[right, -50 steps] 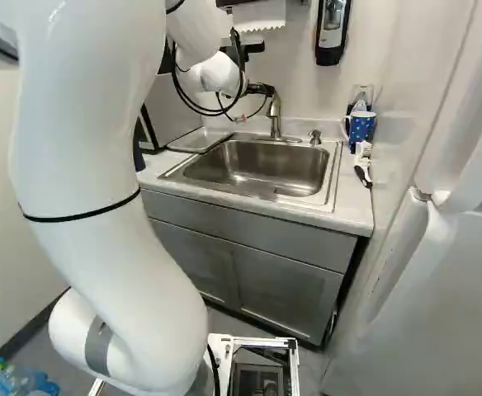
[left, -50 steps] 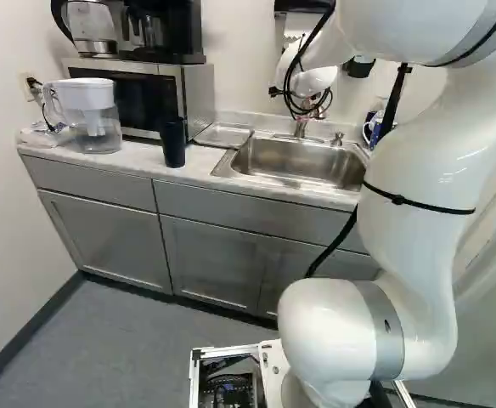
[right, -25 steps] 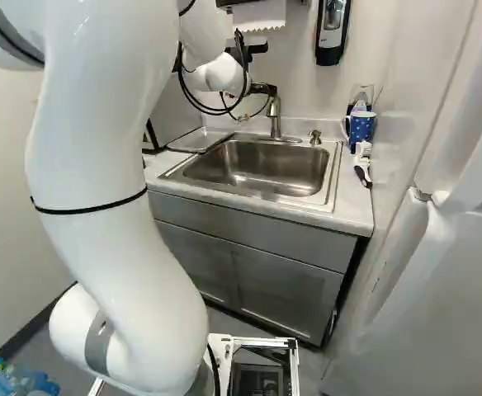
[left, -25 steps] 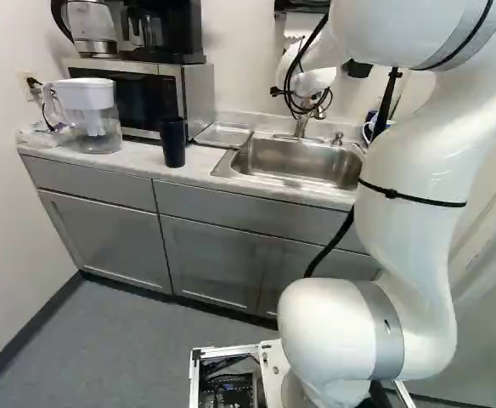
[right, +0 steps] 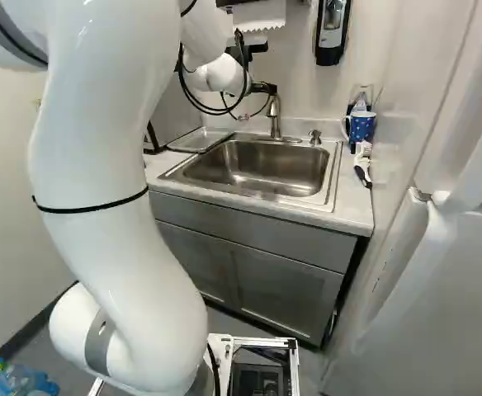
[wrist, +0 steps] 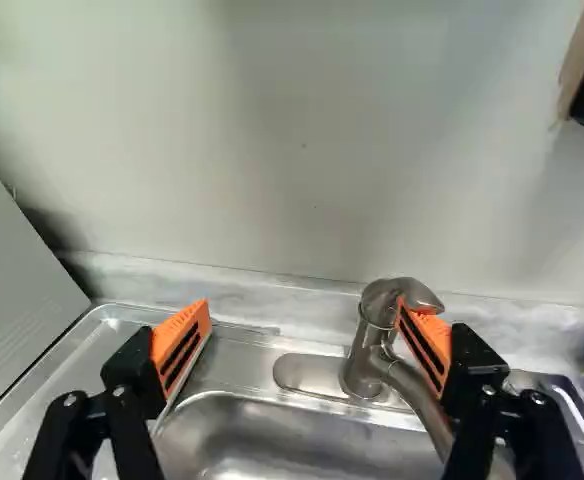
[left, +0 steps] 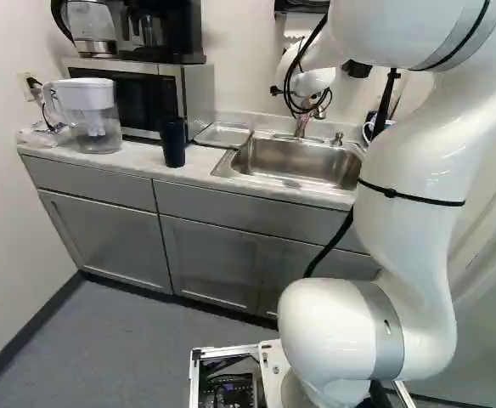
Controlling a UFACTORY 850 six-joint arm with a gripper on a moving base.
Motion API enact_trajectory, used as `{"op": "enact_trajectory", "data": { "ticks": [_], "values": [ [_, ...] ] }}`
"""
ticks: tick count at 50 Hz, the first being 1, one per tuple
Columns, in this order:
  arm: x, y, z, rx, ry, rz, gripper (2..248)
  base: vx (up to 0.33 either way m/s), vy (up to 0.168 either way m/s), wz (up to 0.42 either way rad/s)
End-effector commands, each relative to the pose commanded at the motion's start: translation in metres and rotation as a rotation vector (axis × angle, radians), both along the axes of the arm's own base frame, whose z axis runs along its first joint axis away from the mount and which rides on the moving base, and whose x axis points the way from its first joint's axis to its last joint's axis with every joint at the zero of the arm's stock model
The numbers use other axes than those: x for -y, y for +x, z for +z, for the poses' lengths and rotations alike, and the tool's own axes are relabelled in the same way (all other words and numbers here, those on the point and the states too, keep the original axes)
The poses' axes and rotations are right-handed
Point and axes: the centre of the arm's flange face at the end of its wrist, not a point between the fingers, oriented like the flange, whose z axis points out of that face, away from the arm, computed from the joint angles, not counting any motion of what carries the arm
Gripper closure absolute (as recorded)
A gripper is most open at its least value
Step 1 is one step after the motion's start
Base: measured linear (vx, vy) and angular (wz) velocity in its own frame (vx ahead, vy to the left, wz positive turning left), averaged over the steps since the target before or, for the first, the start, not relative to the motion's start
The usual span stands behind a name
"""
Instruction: Rinse the cup and place it in the tray
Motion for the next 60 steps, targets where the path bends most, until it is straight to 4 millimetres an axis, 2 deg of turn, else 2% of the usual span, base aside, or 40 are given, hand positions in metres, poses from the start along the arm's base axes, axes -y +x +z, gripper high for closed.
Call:
{"op": "enact_trajectory", "data": {
  "ticks": [30, 40, 60],
  "values": [
    [0.012, 0.024, 0.003, 0.064, -0.011, -0.012, 3, 0.000, 0.000, 0.000],
    [0.012, 0.024, 0.003, 0.064, -0.011, -0.012, 3, 0.000, 0.000, 0.000],
    [-0.007, 0.017, 0.004, 0.060, -0.009, 0.016, 3, 0.000, 0.000, 0.000]
  ]
}}
